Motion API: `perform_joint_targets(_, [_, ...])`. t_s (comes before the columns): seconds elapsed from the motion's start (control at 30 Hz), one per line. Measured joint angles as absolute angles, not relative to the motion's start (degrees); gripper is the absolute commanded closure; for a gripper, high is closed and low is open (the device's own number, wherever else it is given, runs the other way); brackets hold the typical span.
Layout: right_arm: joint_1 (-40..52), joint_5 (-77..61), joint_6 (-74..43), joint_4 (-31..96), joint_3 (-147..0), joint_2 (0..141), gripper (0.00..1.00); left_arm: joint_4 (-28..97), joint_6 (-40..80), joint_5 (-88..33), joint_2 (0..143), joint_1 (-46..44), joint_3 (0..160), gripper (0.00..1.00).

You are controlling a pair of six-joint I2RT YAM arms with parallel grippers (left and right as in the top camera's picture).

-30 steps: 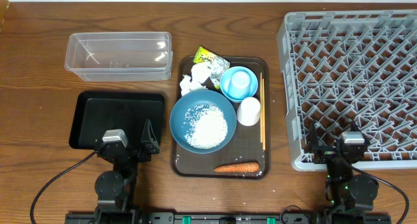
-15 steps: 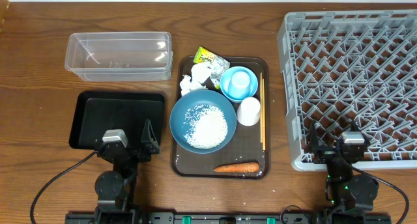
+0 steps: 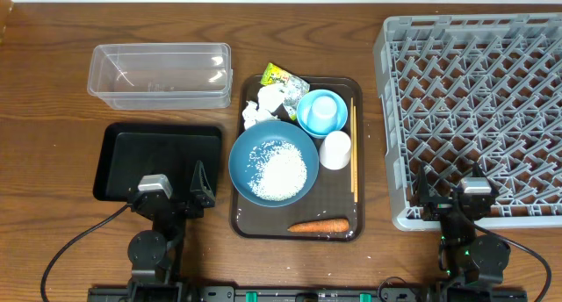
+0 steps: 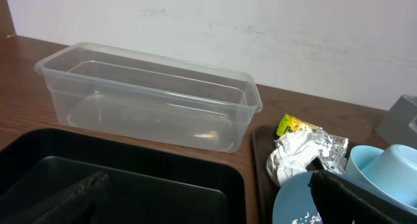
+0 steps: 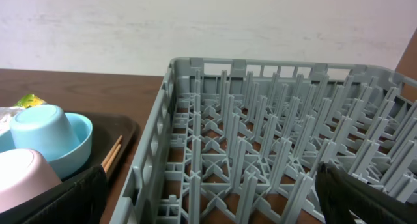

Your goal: Sort waste into correct bins and load items into the dishwasher rack

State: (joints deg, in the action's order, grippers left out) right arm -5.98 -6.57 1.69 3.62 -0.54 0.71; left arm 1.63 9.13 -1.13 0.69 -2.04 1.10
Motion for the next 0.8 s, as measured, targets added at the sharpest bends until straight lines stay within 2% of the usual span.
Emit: perform_joint_targets(0.8, [-6.0, -6.6, 1.7, 3.6, -0.5, 0.7, 0.01, 1.6, 9.1, -1.1, 0.7, -2.0, 1.1, 0.00])
